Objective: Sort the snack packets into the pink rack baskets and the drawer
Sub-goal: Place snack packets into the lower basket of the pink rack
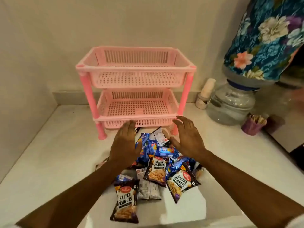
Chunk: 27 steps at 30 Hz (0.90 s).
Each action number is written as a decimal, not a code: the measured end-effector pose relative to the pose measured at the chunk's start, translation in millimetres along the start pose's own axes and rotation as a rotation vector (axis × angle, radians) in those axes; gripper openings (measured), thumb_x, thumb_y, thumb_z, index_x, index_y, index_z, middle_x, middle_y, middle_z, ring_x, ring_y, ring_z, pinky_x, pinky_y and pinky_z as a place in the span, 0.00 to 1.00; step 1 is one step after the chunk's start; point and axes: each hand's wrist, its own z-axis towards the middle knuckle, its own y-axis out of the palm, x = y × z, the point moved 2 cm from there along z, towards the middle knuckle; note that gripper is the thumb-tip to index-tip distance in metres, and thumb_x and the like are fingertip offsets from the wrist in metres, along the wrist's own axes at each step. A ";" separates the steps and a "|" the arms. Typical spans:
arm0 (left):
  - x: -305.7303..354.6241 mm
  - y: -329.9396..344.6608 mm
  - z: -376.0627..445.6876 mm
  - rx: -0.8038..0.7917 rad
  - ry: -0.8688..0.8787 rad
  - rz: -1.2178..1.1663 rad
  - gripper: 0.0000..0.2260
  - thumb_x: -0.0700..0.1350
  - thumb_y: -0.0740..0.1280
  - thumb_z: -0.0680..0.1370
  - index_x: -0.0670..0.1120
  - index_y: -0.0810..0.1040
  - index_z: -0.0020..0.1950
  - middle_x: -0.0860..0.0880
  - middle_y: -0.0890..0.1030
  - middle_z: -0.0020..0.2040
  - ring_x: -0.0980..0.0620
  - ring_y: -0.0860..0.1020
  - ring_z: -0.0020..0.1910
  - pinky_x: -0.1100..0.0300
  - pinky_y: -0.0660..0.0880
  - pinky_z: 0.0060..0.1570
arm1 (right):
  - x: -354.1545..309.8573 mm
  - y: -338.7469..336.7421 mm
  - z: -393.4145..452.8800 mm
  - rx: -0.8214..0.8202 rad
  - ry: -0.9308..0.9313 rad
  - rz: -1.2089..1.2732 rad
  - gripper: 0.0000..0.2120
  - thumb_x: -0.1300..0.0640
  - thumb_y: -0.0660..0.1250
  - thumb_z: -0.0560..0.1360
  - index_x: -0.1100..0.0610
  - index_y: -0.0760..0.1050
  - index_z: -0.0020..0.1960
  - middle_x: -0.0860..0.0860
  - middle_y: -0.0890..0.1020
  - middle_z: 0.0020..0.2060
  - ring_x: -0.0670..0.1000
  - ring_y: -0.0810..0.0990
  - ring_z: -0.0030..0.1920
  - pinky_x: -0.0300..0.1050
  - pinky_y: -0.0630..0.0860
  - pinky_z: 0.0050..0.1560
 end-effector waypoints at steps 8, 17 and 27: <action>22.5 59.3 -48.2 -0.314 -0.091 0.100 0.27 0.67 0.56 0.77 0.51 0.71 0.67 0.50 0.74 0.58 0.49 0.72 0.59 0.53 0.71 0.56 | 27.2 54.1 -33.5 -0.298 0.027 0.177 0.24 0.44 0.66 0.77 0.53 0.72 0.70 0.52 0.74 0.62 0.55 0.73 0.61 0.50 0.75 0.55; 38.3 77.0 -51.5 -0.403 -0.247 0.188 0.28 0.75 0.56 0.70 0.55 0.79 0.51 0.53 0.75 0.50 0.52 0.74 0.51 0.54 0.76 0.48 | 34.4 76.5 -26.7 -0.418 -0.075 0.209 0.25 0.43 0.70 0.75 0.47 0.71 0.69 0.47 0.78 0.61 0.51 0.76 0.59 0.48 0.75 0.55; 44.3 80.2 -38.3 -0.391 -0.498 -0.259 0.14 0.53 0.74 0.71 0.52 0.74 0.30 0.56 0.74 0.25 0.61 0.74 0.26 0.62 0.69 0.29 | 38.7 75.4 -16.4 -0.397 0.052 0.542 0.28 0.45 0.75 0.72 0.46 0.72 0.69 0.44 0.80 0.63 0.47 0.79 0.62 0.44 0.77 0.60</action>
